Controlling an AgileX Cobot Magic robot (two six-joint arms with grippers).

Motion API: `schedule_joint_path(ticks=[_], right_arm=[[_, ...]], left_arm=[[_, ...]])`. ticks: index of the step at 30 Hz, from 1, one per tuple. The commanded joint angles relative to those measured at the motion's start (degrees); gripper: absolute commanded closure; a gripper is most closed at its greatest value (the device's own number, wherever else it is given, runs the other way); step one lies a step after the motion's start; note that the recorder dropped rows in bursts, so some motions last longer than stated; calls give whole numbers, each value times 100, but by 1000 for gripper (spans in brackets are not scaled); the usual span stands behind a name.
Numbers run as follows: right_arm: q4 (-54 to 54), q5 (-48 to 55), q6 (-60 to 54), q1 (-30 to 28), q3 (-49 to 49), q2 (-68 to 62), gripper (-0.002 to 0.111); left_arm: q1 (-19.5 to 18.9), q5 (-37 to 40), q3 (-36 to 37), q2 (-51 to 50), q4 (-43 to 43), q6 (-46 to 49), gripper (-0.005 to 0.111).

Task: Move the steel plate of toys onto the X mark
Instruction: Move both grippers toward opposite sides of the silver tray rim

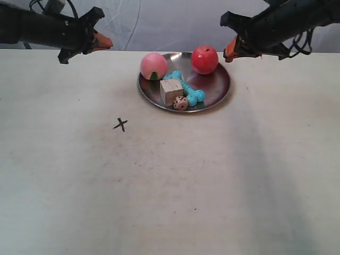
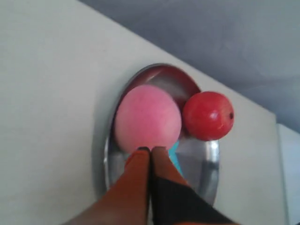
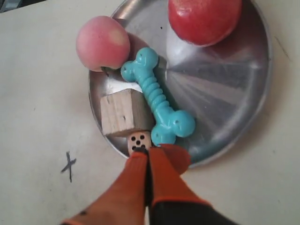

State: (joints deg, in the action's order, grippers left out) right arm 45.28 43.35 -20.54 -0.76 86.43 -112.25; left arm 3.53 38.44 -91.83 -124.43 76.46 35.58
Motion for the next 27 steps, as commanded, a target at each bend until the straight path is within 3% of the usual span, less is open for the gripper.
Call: schedule_joint_path(ticks=[1, 4, 8, 14, 18, 20, 25, 27], right_arm=[[28, 598, 818, -324, 1337, -1094, 109], [28, 963, 1309, -558, 2030, -1693, 109], [-57, 1130, 1087, -622, 2318, -2076, 109], [-134, 934, 846, -609, 2344, -2228, 109], [-160, 813, 701, -609, 2344, -2228, 107], [-293, 663, 701, -609, 2344, -2254, 97], [-343, 535, 701, -609, 2344, -2330, 61], [-433, 520, 701, -609, 2344, -2359, 57]], left_arm=[[2, 454, -652, -706, 1358, 926, 107], [2, 1243, -1115, -1230, 1565, 1404, 107], [2, 1462, -1420, -1714, 1323, 1134, 105], [79, 1723, -1528, -1967, 265, 925, 89], [167, 1703, -1528, -1956, 144, 867, 79], [240, 1539, -1554, -1956, -65, 700, 78], [408, 1379, -1806, -1956, -1126, 452, 78], [412, 1270, -1846, -1956, -1346, 112, 78]])
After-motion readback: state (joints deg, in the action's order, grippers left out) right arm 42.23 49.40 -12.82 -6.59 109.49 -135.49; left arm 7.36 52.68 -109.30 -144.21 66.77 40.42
